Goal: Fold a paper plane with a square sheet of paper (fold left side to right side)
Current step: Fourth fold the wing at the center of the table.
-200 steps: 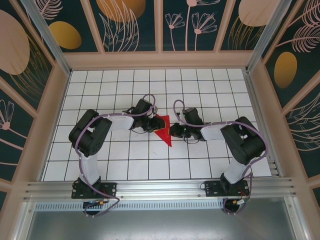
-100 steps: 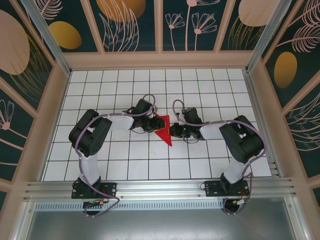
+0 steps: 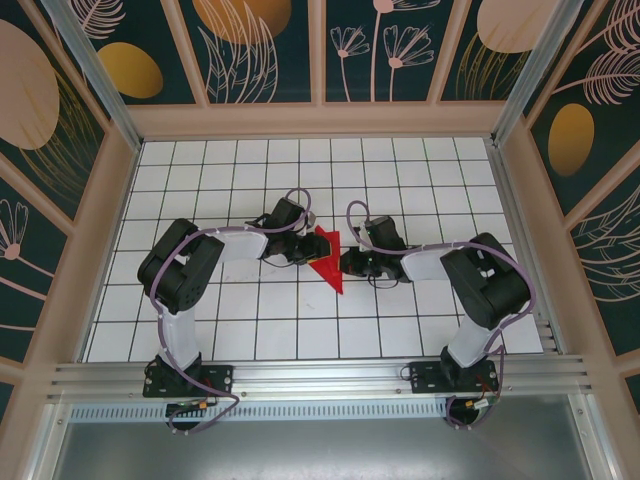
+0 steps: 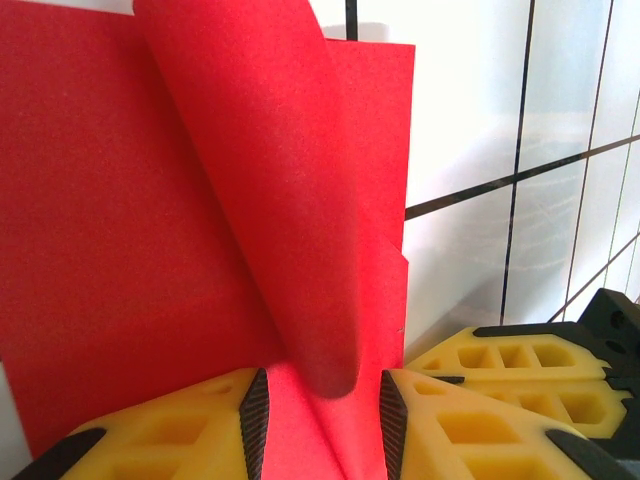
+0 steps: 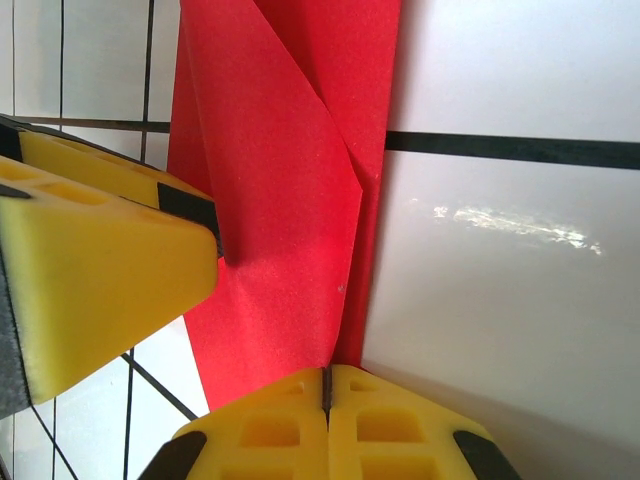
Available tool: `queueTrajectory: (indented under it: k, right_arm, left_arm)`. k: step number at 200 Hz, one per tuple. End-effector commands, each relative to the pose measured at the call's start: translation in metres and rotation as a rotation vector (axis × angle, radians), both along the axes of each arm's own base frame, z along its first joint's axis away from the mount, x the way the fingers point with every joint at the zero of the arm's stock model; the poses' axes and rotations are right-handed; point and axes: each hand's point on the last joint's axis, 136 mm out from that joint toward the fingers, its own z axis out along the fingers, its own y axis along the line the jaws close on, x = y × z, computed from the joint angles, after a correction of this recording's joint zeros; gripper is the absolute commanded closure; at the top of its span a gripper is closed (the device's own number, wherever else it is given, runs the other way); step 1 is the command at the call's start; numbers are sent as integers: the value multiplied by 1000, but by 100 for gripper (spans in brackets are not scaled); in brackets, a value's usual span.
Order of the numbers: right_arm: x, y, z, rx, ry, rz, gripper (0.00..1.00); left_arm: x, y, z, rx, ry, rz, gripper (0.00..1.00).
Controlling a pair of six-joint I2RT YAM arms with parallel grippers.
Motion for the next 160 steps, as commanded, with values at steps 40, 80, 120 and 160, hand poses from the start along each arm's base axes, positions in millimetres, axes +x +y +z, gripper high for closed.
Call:
queueTrajectory:
  k: [40,80,120,160]
  right_arm:
    - [-18,-24,-38,-134,107,-25,99]
    - [-18,-26,-40,-148,113,-34,100]
    - [-16,-25,-41,-150,114,-33,100]
    - [-16,-27,-41,-161,114,-34,100]
  left_arm:
    - [7,-1,30,10,-62,-9,60]
    - [11,-3,58,-12,-120,-13,68]
    - [14,-17,45,-39,-87,-48,74]
    - [22,-23,26,-22,-64,-67,74]
